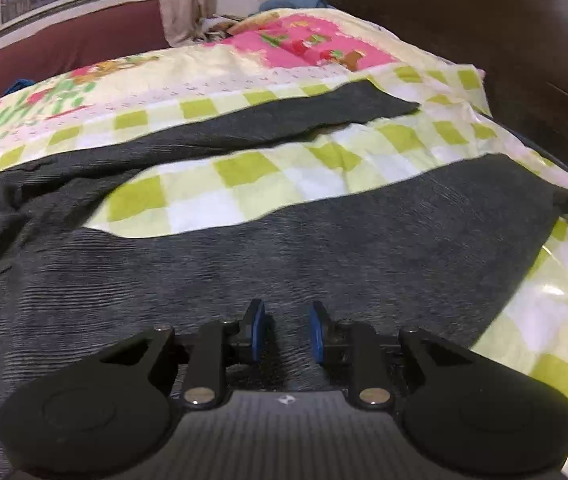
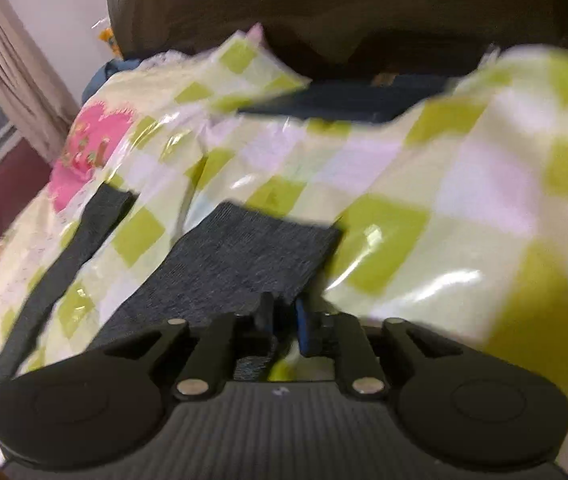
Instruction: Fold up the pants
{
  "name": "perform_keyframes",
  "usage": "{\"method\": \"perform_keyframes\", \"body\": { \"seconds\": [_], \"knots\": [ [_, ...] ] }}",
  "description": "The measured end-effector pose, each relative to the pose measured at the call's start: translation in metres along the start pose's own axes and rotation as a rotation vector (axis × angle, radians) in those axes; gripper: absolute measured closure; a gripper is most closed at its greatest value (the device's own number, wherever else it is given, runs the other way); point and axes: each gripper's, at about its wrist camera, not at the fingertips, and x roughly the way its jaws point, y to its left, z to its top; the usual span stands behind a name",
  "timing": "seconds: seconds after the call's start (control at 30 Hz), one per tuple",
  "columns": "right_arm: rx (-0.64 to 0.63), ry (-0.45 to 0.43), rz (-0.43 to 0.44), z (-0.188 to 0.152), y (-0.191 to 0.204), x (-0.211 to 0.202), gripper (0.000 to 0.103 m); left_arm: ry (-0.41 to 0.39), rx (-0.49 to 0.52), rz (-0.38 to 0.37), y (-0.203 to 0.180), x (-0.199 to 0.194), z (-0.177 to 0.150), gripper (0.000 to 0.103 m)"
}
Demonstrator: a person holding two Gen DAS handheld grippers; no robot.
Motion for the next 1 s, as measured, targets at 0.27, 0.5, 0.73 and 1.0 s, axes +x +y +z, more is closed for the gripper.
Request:
{"method": "perform_keyframes", "body": {
  "seconds": [0.27, 0.5, 0.73, 1.0],
  "knots": [
    [-0.347, -0.028, 0.16, -0.008, 0.099, -0.04, 0.072, 0.0, -0.049, 0.066, 0.073, -0.038, -0.01, 0.064],
    [-0.824, 0.073, 0.472, -0.071, 0.269, -0.035, 0.059, -0.102, -0.018, 0.238, 0.165, -0.076, 0.013, 0.06],
    [-1.183, 0.132, 0.611, -0.131, 0.393, 0.005, 0.058, -0.078, 0.062, 0.354, 0.252, -0.07, 0.042, 0.047],
    [-1.287, 0.154, 0.637, -0.162, 0.449, 0.043, 0.057, -0.022, -0.02, 0.4, 0.347, -0.039, 0.053, 0.034]
  ]
}}
